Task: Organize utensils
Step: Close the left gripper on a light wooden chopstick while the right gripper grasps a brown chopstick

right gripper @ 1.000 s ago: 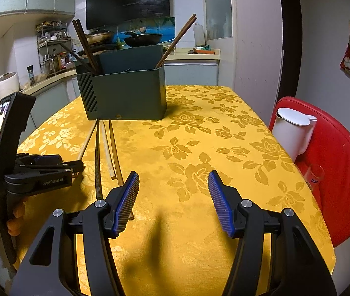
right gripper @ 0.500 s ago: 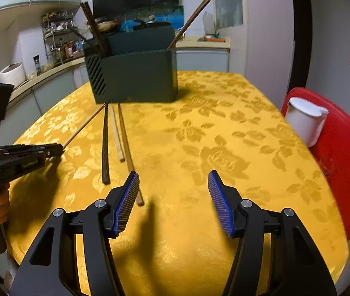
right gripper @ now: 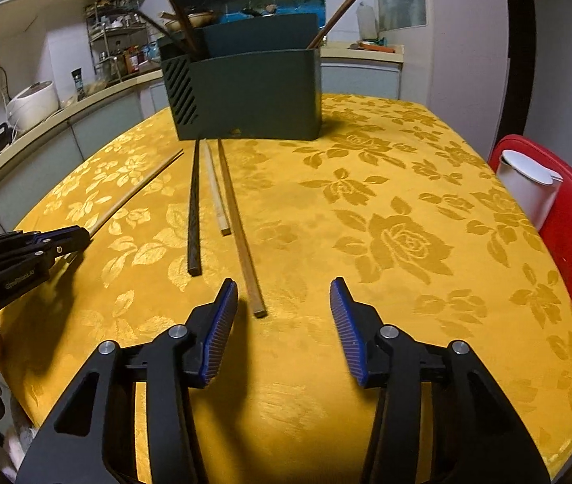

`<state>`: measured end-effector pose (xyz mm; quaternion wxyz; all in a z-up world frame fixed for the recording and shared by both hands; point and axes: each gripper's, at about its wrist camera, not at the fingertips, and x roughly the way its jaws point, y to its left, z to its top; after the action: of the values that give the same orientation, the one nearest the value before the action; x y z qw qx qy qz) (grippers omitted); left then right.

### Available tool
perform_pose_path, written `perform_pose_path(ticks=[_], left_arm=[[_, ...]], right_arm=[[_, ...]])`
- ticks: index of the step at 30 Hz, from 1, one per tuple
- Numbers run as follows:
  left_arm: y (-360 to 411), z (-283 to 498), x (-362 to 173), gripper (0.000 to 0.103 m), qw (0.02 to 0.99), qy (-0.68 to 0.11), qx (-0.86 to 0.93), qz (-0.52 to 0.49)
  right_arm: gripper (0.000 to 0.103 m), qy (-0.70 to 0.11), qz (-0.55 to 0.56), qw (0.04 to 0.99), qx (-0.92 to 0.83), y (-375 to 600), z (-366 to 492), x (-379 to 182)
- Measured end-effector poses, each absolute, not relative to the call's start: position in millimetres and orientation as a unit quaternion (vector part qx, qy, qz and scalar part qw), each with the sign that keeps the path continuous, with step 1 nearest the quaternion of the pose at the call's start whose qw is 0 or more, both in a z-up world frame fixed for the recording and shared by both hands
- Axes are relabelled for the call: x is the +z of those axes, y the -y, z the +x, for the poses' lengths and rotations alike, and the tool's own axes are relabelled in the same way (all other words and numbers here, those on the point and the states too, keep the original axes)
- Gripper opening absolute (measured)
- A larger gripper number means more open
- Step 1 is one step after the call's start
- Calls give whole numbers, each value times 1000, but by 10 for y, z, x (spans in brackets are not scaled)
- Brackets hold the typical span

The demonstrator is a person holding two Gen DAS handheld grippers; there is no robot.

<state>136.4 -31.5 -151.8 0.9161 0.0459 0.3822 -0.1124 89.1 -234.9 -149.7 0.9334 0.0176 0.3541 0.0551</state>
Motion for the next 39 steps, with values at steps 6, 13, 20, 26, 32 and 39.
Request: perform_pose_path(ticks=[6, 13, 20, 26, 32, 39], left_arm=[[232, 1265, -1517, 7, 916, -383, -115, 27], [225, 1148, -1529, 7, 922, -371, -107, 37], [194, 1130, -1534, 7, 923, -368, -107, 29], [197, 1111, -1536, 7, 924, -366, -107, 31], [187, 1115, -1535, 7, 923, -367, -108, 27], [174, 1118, -1532, 7, 923, -369, -110, 20]], right_arm=[[30, -348, -9, 936, 58, 2237, 906, -1509], [15, -339, -36, 940, 32, 2217, 873, -1511], [9, -344, -9, 939, -5, 2412, 822, -1516], [8, -338, -7, 941, 23, 2367, 803, -1527], [18, -346, 24, 937, 42, 2465, 897, -1510], [38, -345, 35, 937, 50, 2498, 907, -1457]])
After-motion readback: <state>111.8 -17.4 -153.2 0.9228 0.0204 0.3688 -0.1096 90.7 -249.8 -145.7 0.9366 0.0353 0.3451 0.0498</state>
